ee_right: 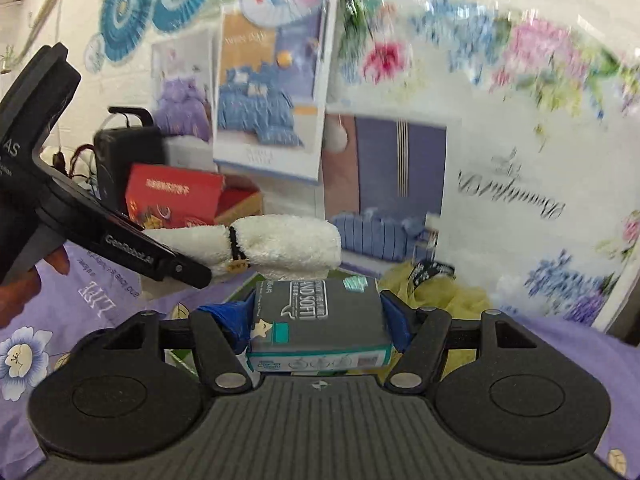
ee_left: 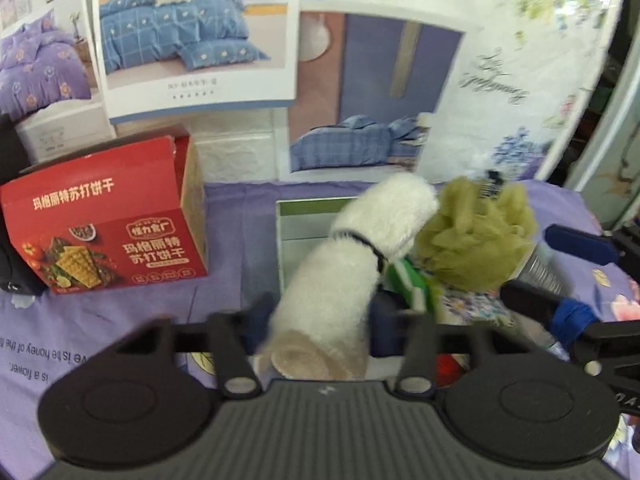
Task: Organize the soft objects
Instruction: 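Carry the towel roll and tissue pack into the box and open both tools, then move the left tool to the yellow-blue rope bundle while the right tool reaches the blue towel roll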
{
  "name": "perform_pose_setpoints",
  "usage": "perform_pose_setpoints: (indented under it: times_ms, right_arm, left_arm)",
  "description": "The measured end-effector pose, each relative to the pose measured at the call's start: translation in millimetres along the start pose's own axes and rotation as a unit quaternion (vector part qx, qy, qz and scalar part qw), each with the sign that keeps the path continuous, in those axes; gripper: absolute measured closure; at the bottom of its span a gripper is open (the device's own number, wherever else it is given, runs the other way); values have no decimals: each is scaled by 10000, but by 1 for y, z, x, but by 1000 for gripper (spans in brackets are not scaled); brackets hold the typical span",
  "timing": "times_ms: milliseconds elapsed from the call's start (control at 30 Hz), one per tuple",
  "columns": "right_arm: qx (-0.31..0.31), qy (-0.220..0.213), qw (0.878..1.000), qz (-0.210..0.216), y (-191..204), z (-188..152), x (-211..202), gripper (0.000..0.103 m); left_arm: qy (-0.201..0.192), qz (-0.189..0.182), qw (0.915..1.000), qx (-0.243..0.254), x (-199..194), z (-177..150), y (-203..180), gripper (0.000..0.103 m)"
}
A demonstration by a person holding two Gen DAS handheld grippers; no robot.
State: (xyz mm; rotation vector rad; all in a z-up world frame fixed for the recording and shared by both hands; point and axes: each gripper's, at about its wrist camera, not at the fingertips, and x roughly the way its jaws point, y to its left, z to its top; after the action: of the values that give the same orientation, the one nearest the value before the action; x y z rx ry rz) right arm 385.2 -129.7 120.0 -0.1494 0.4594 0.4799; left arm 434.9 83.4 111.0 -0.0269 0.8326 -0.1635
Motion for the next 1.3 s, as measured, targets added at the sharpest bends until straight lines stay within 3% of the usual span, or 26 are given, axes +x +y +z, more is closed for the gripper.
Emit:
perform_pose_setpoints:
  times_ms: [233, 500, 867, 1100, 1300]
  right_arm:
    - [274, -255, 9993, -15, -12, 5, 5, 50]
    - [190, -363, 9992, 7, 0, 7, -19, 50]
    - [22, -938, 9955, -116, 36, 3, -127, 49]
    - [470, -1112, 9922, -324, 62, -62, -179, 48]
    - [1699, -542, 9835, -318, 81, -166, -176, 48]
  left_arm:
    - [-215, 89, 9997, 50, 0, -1, 0, 36]
    - [-366, -5, 9992, 155, -26, -6, -9, 36]
    - [-980, -162, 9945, 319, -129, -50, -25, 35]
    - [-1138, -402, 9915, 489, -172, -126, -35, 33]
    - [-524, -137, 9979, 365, -144, -207, -37, 33]
